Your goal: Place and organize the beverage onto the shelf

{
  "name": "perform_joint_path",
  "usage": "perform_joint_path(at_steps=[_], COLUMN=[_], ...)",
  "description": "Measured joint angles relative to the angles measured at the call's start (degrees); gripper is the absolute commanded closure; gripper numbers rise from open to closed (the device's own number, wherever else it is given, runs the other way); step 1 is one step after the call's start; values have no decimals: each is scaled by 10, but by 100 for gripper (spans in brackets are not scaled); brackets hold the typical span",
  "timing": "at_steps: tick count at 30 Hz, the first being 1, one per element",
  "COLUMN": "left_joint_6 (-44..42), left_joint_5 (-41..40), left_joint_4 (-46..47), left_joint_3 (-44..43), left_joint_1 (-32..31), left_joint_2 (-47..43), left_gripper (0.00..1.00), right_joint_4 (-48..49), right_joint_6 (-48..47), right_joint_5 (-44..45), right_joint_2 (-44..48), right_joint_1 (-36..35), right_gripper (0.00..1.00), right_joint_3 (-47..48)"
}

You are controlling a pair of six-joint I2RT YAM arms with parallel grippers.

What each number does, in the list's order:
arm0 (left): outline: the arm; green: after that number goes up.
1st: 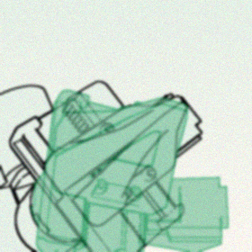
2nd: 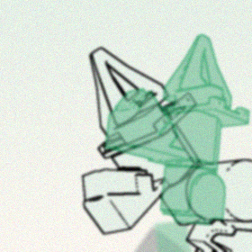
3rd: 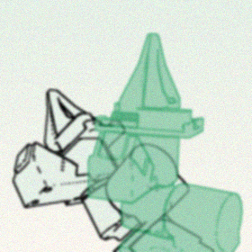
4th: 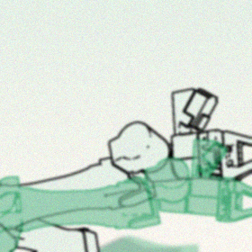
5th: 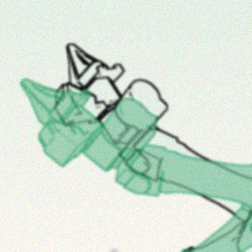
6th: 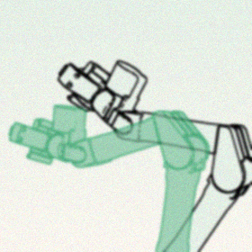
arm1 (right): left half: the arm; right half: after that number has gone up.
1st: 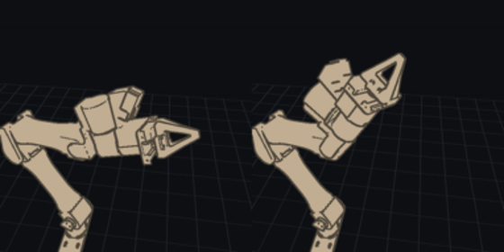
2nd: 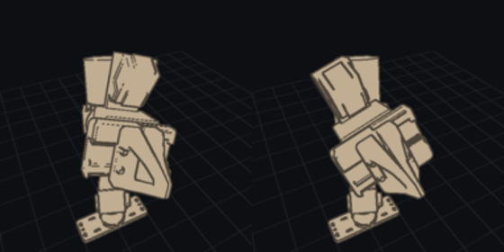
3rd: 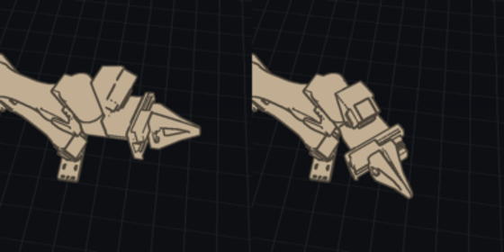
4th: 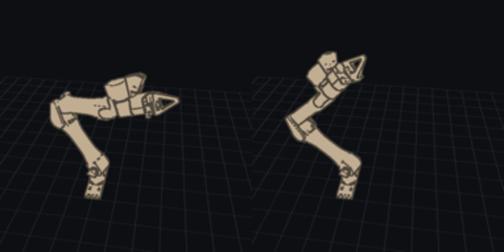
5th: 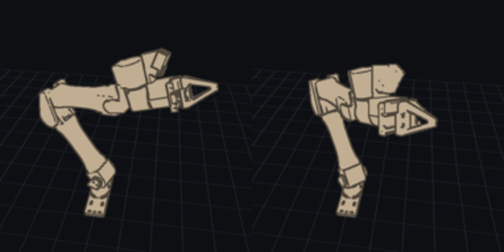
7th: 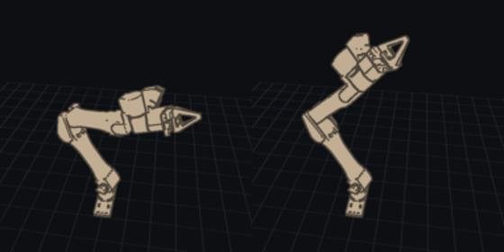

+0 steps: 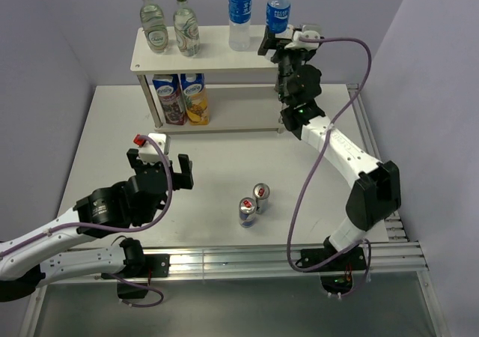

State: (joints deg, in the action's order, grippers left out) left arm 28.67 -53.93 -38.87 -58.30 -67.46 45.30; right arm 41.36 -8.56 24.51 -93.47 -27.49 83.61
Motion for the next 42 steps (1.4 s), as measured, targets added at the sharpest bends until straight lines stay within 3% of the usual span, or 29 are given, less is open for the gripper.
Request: perform_joint_path(at_steps=[11, 18, 23, 28, 31, 34, 38, 42], left_joint_6=[1, 1, -3, -5, -5, -5, -5, -5], left_joint_5=[-2, -4, 2, 10, 16, 21, 22, 22], left_joint_4=[0, 0, 5, 9, 9, 9, 11, 13], left_joint_3=[0, 0, 1, 1, 1, 1, 1, 1], left_joint_1=[0, 0, 1, 0, 0, 0, 1, 1], left_joint_2=[-7, -18, -26, -18, -11, -8, -13, -17], left_gripper=[2, 1, 1, 1, 1, 1, 1, 1], right_joint_4=[-8, -39, -134, -306, -454, -680, -966, -1081], right_joint_6=[26, 37, 103, 214, 321, 517, 826, 1021], right_joint_5=[8, 50, 101, 221, 326, 406, 420, 391], right_joint_2=[139, 281, 419, 513, 527, 495, 375, 261], right_joint_1=[-39, -116, -202, -315, -427, -555, -658, -713], right_gripper=[0, 0, 0, 0, 0, 0, 0, 0], right_joint_3=[-117, -216, -269, -292, -303, -294, -264, -278])
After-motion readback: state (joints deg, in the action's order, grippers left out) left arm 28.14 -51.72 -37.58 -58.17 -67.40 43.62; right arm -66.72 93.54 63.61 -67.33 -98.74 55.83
